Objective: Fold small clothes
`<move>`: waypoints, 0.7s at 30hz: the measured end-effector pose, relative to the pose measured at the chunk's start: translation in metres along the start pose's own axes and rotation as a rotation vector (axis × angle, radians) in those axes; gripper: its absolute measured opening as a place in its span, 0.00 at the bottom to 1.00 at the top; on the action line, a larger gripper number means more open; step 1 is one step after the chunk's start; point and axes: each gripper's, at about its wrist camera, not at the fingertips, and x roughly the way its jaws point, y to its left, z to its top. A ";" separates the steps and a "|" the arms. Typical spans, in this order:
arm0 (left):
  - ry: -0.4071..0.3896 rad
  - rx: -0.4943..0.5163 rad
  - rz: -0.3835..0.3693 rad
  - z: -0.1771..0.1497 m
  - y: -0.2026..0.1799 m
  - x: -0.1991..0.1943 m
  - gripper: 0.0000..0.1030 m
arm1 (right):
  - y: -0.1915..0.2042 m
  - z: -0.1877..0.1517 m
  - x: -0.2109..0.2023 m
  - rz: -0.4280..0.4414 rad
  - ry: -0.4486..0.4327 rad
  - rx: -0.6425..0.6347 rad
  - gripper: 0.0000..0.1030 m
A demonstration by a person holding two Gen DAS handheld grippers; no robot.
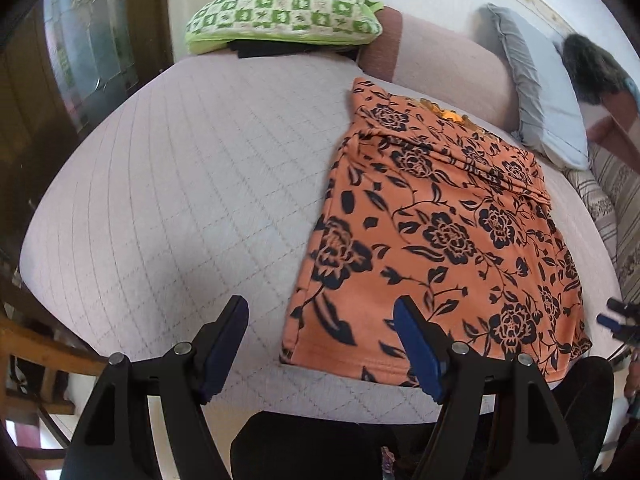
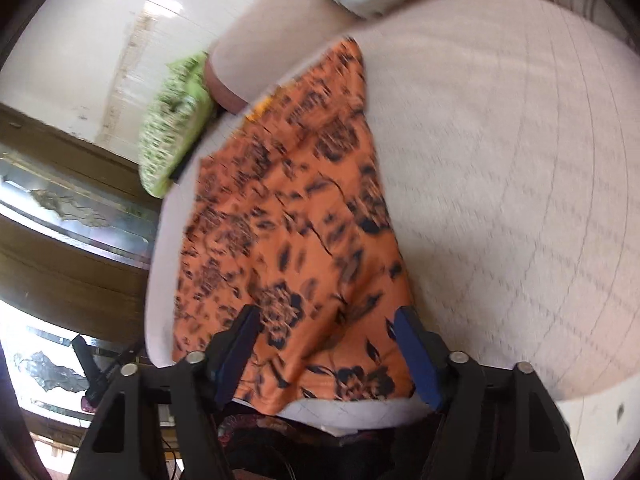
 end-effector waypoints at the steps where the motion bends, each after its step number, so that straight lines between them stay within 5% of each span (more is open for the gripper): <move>1: -0.003 -0.007 0.001 -0.002 0.003 0.001 0.73 | -0.003 -0.002 0.004 -0.013 0.012 0.010 0.65; 6: -0.001 -0.052 0.002 -0.005 0.022 0.010 0.66 | -0.021 -0.009 0.015 -0.103 0.044 0.072 0.65; 11: 0.034 -0.084 -0.028 -0.007 0.033 0.021 0.64 | -0.017 -0.010 0.016 -0.104 0.044 0.066 0.65; 21: 0.104 0.003 -0.115 -0.007 0.022 0.052 0.64 | -0.010 -0.011 0.027 -0.108 0.085 0.059 0.65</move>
